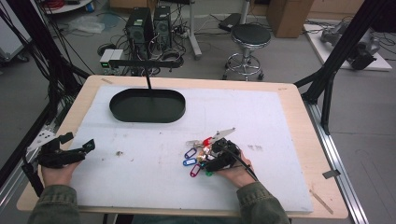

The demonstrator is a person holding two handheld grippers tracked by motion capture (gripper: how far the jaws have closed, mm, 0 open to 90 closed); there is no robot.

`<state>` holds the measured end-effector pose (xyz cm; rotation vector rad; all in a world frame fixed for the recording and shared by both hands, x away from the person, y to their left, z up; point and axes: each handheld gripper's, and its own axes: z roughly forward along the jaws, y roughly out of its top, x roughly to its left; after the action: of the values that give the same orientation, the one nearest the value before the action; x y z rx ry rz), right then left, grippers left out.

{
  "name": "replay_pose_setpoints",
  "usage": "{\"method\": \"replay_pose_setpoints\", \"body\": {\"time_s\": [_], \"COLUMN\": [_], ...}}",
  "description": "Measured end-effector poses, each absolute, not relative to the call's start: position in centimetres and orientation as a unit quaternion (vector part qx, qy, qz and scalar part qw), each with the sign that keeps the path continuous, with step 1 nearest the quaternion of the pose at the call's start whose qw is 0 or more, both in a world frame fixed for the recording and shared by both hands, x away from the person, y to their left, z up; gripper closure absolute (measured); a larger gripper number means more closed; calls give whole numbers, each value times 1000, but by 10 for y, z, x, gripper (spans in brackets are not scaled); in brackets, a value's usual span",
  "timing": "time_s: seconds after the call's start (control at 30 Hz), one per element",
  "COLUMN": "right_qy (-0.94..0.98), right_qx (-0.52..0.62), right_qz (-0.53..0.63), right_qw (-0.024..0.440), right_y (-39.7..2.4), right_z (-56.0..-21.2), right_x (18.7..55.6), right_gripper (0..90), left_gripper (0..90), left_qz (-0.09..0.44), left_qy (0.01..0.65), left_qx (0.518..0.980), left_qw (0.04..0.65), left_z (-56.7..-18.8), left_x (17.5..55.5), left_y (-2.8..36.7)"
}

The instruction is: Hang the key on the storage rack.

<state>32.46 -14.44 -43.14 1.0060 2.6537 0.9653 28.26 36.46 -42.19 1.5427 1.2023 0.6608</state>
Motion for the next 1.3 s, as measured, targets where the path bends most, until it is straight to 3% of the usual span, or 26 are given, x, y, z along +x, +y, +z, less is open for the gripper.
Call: {"method": "replay_pose_setpoints", "body": {"time_s": [0.2, 0.23, 0.33, 1.3], "right_qy": [889, 893, 896, 882], "right_qx": [343, 339, 343, 341], "right_qz": [295, 284, 270, 314], "right_qw": [77, 83, 87, 89], "right_y": [-142, -140, -139, -144], "right_z": [-430, -427, -424, -411], "right_x": [327, 326, 325, 318], "right_gripper": [352, 493, 570, 588], "left_gripper": [17, 17, 17, 17], "left_qz": [273, 275, 274, 274], "left_qy": [500, 499, 500, 499], "left_qx": [642, 642, 642, 643], "left_qw": [513, 513, 513, 512], "left_z": [-422, -422, -422, -422], "left_x": [282, 282, 282, 282], "left_y": [364, 364, 365, 365]}}
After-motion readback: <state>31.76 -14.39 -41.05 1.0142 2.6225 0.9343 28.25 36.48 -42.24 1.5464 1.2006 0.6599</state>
